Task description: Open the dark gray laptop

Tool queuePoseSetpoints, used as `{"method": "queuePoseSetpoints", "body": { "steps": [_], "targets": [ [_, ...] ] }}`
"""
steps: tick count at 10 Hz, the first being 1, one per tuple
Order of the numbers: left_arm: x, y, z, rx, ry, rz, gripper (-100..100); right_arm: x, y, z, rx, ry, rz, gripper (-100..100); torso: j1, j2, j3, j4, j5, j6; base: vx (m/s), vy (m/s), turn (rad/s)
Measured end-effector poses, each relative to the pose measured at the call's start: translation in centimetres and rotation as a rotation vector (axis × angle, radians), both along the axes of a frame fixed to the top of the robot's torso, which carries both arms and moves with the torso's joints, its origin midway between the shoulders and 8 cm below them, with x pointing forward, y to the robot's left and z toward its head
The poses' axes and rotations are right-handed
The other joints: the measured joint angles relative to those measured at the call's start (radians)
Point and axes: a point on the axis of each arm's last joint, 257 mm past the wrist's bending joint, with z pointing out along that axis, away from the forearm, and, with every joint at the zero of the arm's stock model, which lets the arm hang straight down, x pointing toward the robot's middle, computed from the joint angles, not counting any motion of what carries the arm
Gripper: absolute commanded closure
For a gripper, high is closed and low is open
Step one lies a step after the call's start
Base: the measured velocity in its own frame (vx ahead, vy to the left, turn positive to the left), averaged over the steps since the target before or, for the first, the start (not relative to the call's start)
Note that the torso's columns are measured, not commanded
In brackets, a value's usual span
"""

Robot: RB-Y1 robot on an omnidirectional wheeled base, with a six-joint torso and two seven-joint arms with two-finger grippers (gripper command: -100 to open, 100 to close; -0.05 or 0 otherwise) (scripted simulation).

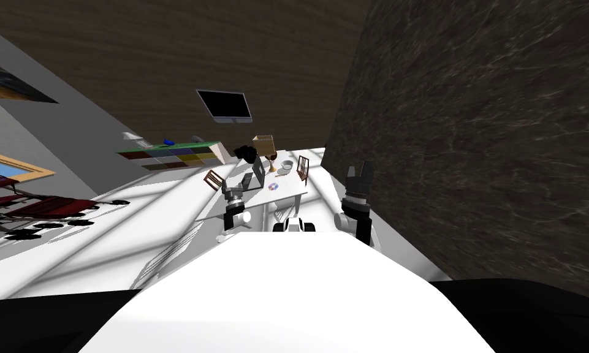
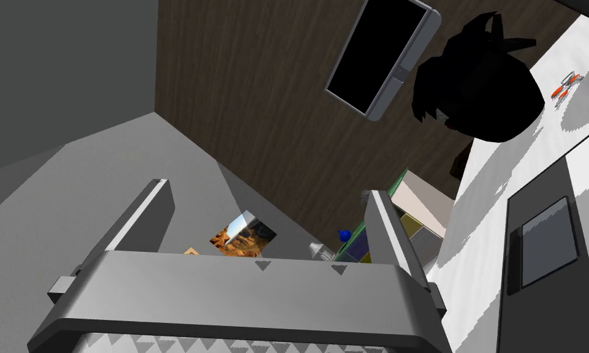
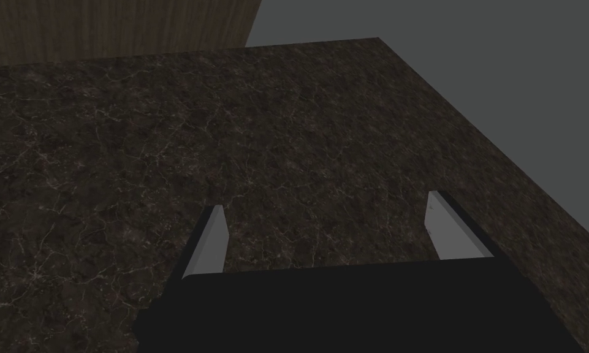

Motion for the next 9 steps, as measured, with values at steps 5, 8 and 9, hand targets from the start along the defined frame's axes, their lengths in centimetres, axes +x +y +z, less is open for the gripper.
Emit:
{"method": "queuePoseSetpoints", "body": {
  "steps": [5,8,9],
  "targets": [
    [0.9,3.1,-2.8,-0.095,0.028,0.036,-100,0.0,0.0,0.0,0.000,0.000,0.000,0,-0.002,-0.003,-0.002,-0.001,-0.001,0.000,0.044,-0.097,-0.026],
    [0.7,5.3,-5.4,-0.162,0.050,0.064,-100,0.0,0.0,0.0,0.000,0.000,0.000,0,-0.001,-0.002,-0.001,0.000,0.000,0.000,0.057,-0.106,-0.028],
    [0.9,5.7,-6.1,-0.178,0.058,0.071,-100,0.0,0.0,0.0,0.000,0.000,0.000,0,0.000,-0.001,-0.001,0.000,0.000,0.000,0.044,-0.084,-0.028]
  ]
}}
